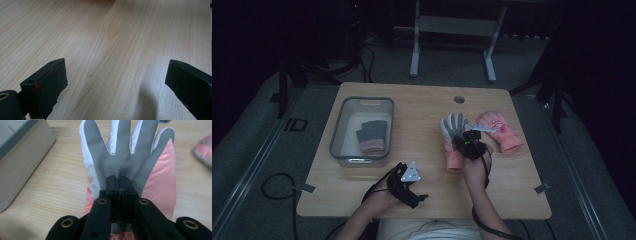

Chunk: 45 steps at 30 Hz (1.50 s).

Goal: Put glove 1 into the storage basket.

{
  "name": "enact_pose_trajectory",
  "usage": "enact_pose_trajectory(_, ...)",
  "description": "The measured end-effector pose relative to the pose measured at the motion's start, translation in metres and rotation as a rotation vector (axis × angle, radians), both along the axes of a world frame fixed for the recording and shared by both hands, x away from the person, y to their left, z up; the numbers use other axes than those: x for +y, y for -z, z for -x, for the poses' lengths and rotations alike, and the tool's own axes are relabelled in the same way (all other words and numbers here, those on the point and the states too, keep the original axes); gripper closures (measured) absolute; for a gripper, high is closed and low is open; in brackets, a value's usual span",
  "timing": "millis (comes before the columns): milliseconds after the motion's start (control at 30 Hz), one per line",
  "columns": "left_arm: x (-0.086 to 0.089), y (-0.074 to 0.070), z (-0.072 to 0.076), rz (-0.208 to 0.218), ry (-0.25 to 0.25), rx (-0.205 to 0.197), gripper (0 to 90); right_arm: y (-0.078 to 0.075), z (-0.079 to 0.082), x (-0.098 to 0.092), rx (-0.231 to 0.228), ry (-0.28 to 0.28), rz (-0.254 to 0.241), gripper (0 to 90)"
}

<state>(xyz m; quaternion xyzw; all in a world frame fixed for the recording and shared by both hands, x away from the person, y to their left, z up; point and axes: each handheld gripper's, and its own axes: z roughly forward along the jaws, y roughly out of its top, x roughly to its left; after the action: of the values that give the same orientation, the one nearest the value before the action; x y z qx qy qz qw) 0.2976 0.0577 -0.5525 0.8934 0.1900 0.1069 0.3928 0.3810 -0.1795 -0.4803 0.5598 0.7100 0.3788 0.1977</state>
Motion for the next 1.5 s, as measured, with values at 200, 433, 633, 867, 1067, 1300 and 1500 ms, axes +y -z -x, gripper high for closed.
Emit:
enact_pose_trajectory(200, 0.001, 0.002, 0.001, 0.0, 0.019, 0.003, 3.6, 0.03, -0.013, 0.022, 0.071, 0.007, -0.013, 87.8)
enact_pose_trajectory(433, 0.003, 0.002, -0.001, 0.007, 0.012, 0.004, 3.6, 0.046, -0.03, 0.034, 0.108, 0.03, -0.016, 87.5)
enact_pose_trajectory(633, 0.004, 0.002, 0.0, 0.007, 0.014, 0.007, 3.6, 0.052, -0.04, 0.042, 0.108, -0.005, 0.049, 86.5)
enact_pose_trajectory(867, 0.003, 0.003, 0.0, 0.006, 0.017, 0.01, 3.6, 0.047, -0.039, 0.042, 0.087, -0.024, 0.056, 71.1)
enact_pose_trajectory(1067, 0.006, 0.002, -0.001, 0.025, 0.01, 0.015, 3.6, 0.024, -0.03, 0.029, 0.041, -0.099, 0.053, 63.7)
enact_pose_trajectory(1300, 0.004, 0.003, 0.0, 0.005, 0.018, 0.011, 3.6, -0.003, -0.019, -0.01, -0.027, -0.164, 0.059, 62.3)
enact_pose_trajectory(1500, 0.004, 0.003, 0.0, 0.006, 0.019, 0.013, 3.6, -0.012, -0.025, -0.062, -0.102, -0.163, 0.109, 60.7)
